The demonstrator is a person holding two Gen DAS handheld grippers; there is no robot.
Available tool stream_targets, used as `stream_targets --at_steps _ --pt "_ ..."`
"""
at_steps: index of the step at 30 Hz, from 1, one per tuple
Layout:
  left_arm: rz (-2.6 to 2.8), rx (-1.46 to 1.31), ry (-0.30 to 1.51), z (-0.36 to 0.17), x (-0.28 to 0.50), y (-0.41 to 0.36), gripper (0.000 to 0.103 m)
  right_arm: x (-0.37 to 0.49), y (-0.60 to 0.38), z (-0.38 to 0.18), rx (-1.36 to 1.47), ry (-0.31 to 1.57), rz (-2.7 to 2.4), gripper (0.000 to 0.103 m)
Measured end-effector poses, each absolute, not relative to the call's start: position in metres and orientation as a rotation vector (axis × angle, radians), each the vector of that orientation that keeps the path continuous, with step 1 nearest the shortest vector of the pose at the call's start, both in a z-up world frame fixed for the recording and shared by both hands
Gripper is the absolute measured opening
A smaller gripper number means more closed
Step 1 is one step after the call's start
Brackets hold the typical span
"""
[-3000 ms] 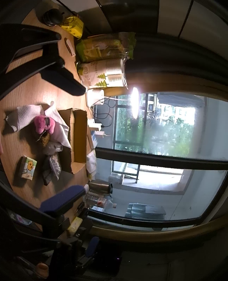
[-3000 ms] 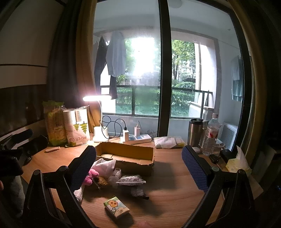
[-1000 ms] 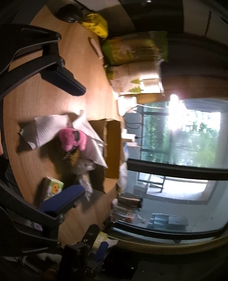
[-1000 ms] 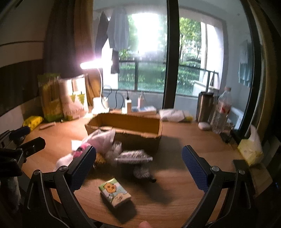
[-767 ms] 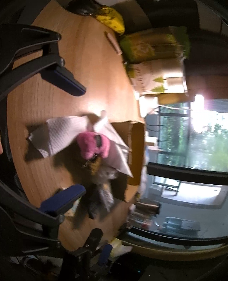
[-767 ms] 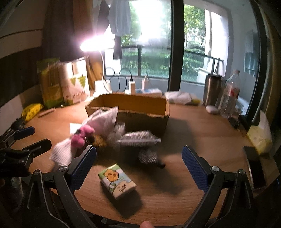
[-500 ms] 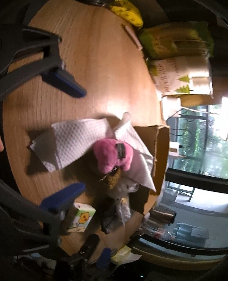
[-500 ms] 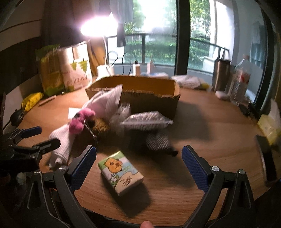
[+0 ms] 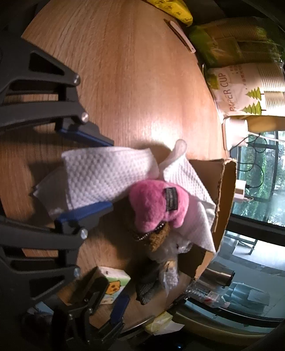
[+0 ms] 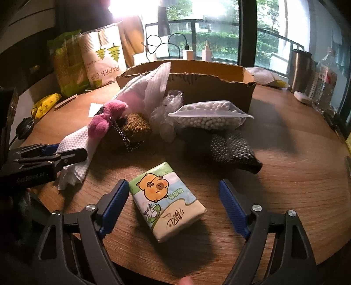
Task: Organize soft objects
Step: 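Grasp the white waffle cloth with the left gripper while the right grasps the cartoon tissue pack, then carry the cloth into the cardboard box and open the left gripper while the right carries the tissue pack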
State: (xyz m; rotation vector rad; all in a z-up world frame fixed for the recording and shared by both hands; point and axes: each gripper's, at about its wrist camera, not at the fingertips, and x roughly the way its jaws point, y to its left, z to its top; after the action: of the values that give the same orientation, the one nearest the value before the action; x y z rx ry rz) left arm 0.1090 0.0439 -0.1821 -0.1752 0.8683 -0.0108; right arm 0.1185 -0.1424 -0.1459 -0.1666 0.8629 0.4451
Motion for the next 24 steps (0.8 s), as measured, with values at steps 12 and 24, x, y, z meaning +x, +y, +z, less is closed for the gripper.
stream_targets --at_steps 12,24 --pt "-0.040 -0.198 0.826 -0.166 0.099 0.047 0.010 0.119 -0.138 -0.140 -0.198 0.856 0.474 0.048" --pt "-0.025 -0.192 0.712 -0.120 0.091 0.056 0.009 0.119 -0.136 -0.109 -0.193 0.773 0.500 0.048"
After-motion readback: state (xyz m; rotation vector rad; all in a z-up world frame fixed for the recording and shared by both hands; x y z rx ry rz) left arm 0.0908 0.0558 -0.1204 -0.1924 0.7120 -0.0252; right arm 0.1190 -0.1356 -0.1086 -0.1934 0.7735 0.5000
